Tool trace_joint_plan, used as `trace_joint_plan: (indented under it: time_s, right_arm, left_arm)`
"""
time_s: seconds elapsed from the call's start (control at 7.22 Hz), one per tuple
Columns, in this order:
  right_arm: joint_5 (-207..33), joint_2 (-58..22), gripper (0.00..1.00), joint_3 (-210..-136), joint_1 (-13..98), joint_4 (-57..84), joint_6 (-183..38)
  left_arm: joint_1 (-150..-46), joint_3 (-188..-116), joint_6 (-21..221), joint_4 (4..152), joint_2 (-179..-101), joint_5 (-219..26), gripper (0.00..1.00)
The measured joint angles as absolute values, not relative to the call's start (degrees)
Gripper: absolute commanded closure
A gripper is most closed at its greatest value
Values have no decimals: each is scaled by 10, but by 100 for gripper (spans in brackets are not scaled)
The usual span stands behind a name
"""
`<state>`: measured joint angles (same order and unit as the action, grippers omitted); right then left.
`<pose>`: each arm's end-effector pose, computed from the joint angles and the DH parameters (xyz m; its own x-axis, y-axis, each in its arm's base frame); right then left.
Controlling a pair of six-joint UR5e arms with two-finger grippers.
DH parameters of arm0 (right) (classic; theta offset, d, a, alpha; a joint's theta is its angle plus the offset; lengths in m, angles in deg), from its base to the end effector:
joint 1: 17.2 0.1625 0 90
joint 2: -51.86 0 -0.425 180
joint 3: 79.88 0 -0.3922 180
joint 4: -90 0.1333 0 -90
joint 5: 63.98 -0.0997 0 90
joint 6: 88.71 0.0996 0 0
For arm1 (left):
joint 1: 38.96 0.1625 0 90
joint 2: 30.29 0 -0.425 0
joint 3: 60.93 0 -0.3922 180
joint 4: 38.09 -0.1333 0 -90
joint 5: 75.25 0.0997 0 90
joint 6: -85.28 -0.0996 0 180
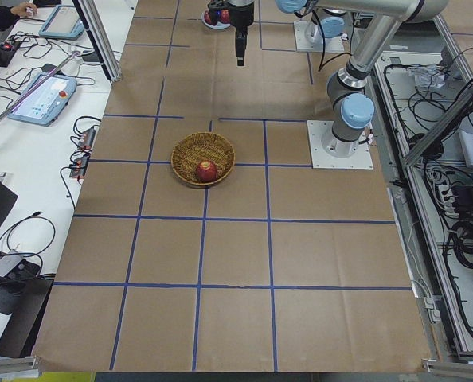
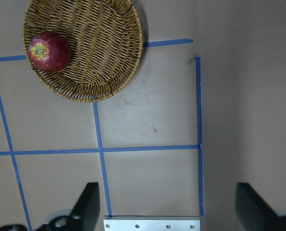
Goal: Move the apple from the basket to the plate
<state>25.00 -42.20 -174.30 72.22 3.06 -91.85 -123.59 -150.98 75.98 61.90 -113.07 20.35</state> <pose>0.1305 -0.4570 0.4786 -0.9988 -0.0435 -0.0210 -0.0447 0.9973 0.0586 -0.0828 -0.4401 0.5292 -0.9934 0.0735 -0.0882 0.0680 0.9956 0.0643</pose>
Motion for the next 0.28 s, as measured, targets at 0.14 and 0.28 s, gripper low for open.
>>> trace_joint_plan:
  time_s: [0.14,0.28]
  right_arm:
    - [251,-422,0,-1744,722,29,-918]
    - [252,-422,0,-1744,722,29,-918]
  left_arm:
    - [-1236,-1511,760,619,-1133,204,0]
    - [-1236,-1512,760,619,-1138,203,0]
